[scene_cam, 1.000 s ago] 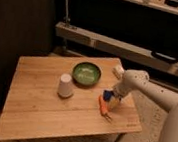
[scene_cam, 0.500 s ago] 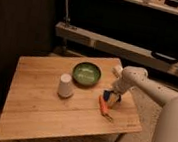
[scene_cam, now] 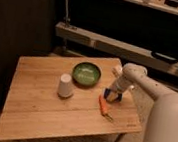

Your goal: Place the white sponge in the ceramic bowl

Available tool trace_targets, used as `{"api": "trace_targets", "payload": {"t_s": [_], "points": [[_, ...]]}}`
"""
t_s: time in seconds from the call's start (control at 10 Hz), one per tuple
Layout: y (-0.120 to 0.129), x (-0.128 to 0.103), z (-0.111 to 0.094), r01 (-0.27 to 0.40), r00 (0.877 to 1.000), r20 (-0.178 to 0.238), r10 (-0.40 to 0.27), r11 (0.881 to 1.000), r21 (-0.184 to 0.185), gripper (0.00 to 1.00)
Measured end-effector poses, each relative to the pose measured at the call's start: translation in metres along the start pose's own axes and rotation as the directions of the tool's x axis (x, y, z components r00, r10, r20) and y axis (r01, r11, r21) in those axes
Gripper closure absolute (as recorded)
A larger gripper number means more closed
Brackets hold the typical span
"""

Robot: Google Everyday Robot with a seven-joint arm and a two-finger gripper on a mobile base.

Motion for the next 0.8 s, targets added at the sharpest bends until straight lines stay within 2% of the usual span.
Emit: {"api": "trace_targets", "payload": {"t_s": [0.1, 0.3, 0.5, 0.6, 0.8], "points": [[-0.004, -0.004, -0.014, -0.007, 1.000, 0.005, 0.007, 1.000, 0.014, 0.90], [-0.017, -0.025, -0.043, -0.005, 1.000, -0.014, 0.006, 1.000, 0.029, 1.00], [-0.047, -0.052, -0.074, -0.008, 0.999, -0.048, 0.010, 0.999, 0.037, 1.00], [-0.062, -0.066, -0.080, -0.010, 0.999, -0.049, 0.012, 0.999, 0.035, 1.00], [-0.090, -0.110, -0.080, 0.004, 1.000, -0.019, -0.003, 0.999, 0.033, 1.00]]}}
